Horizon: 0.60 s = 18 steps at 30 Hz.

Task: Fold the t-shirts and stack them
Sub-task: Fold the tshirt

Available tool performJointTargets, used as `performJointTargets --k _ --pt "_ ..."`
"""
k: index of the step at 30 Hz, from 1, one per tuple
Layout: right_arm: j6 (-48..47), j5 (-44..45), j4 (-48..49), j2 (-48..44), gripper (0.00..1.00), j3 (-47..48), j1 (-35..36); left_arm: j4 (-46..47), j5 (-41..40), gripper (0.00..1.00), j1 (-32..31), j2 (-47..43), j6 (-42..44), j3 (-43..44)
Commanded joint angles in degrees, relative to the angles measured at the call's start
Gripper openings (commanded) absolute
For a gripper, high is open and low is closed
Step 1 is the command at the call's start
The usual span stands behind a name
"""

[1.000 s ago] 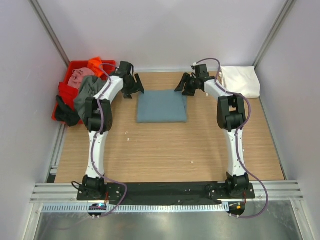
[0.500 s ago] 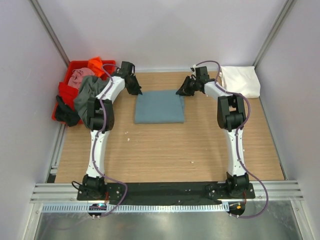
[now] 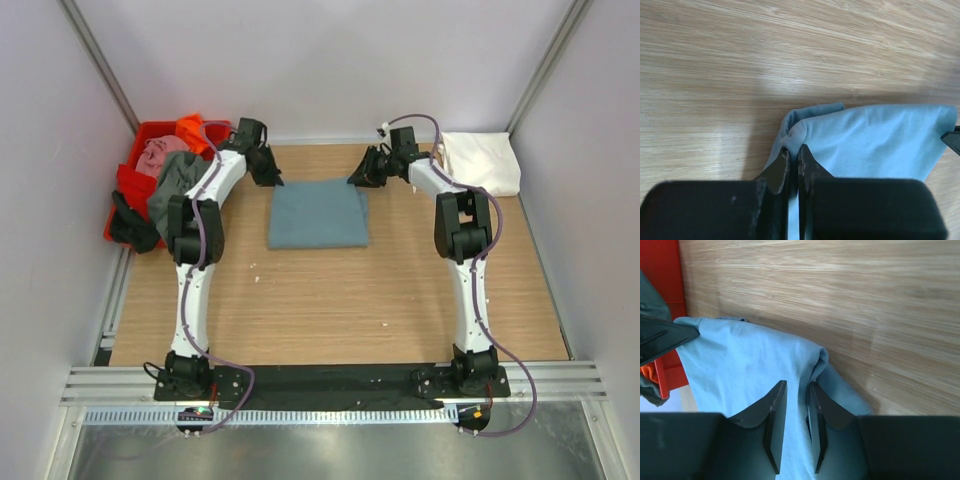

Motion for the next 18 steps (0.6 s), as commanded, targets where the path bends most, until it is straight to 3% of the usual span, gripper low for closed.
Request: performJointTargets --k 1,13,18 --pt "-1.8 -2.8 -1.1 -4.4 0.27 3.4 0.7 1.5 2.5 0.00 -0.1 -4.5 1.8 -0.4" --pt "-2.4 -1.4 -2.4 -6.0 0.01 1.2 1.4 1.0 4.3 0.00 -0.3 -6.7 2.6 -1.4" --pt "-3.7 4.5 -6.5 -12.3 0.01 -2.5 1.3 -0.6 5.5 0.00 -0.3 -9.0 3.3 -0.9"
